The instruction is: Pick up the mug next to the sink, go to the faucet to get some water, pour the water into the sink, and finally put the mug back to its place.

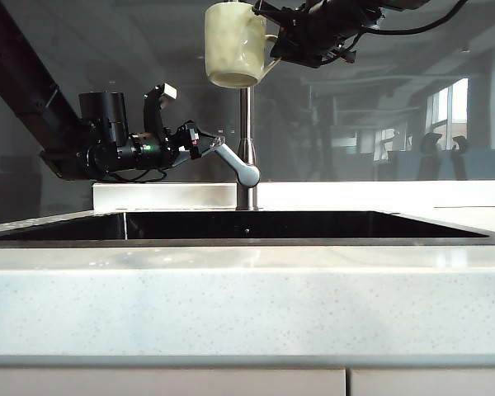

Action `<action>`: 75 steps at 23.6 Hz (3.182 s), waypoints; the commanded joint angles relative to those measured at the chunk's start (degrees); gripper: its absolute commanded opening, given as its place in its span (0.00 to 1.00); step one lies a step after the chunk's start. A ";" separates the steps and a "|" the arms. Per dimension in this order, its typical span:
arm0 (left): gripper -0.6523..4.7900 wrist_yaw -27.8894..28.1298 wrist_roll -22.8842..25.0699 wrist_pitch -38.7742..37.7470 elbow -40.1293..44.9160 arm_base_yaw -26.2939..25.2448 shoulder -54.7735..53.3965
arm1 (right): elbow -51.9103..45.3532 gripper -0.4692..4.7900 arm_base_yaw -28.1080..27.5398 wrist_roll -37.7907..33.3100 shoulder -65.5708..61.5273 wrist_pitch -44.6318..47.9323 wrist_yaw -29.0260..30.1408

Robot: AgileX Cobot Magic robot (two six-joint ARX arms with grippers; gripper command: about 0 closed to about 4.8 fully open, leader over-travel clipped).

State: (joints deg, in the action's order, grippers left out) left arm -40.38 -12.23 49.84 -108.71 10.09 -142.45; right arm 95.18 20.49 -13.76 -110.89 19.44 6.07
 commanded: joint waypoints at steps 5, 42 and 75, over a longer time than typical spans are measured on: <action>0.85 2.23 2.91 -0.76 -0.28 -0.07 0.20 | 0.83 0.08 0.17 -1.07 1.14 4.70 0.11; 0.85 -17.92 -7.54 10.25 -0.28 -2.01 0.28 | 0.83 0.08 -2.10 8.44 3.67 -3.10 0.24; 0.85 -25.20 -19.93 14.16 -0.31 -8.24 0.28 | 0.83 0.08 -4.13 58.58 9.81 -10.67 -12.96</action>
State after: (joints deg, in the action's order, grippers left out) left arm -65.36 -32.01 63.24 -108.90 1.85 -142.56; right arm 95.02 16.12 41.76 -102.98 3.44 -5.72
